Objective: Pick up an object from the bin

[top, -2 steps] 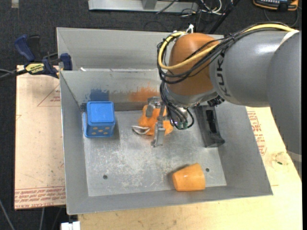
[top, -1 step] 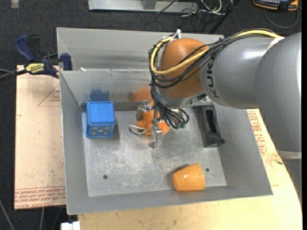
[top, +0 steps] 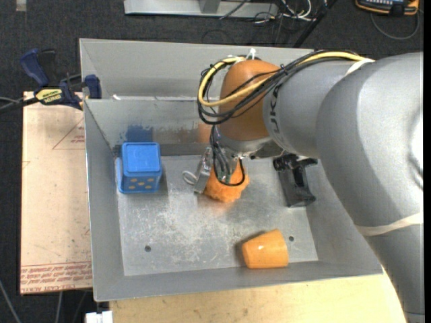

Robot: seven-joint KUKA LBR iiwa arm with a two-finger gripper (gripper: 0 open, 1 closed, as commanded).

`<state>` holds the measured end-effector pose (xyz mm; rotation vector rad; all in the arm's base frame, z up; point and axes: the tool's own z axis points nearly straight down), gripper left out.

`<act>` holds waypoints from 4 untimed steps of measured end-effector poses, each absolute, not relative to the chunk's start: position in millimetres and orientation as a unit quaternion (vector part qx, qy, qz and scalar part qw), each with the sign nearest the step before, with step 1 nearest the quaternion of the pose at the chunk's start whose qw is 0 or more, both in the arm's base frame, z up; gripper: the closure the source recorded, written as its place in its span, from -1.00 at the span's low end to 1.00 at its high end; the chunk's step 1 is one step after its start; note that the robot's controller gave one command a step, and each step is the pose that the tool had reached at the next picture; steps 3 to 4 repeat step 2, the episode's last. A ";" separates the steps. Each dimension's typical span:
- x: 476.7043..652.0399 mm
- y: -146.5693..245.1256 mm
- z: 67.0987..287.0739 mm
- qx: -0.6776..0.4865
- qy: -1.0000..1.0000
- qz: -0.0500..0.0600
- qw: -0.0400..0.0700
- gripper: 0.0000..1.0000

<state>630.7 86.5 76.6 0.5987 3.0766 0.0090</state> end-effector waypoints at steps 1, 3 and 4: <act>630.7 86.5 76.9 0.191 0.982 0.003 0.004 1.00; 621.4 72.6 115.6 0.188 0.982 0.002 0.001 1.00; 621.4 72.6 115.6 0.188 0.982 0.002 0.001 1.00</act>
Offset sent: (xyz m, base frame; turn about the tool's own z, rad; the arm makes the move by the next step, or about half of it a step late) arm -0.0113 -0.0224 0.0652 -0.0091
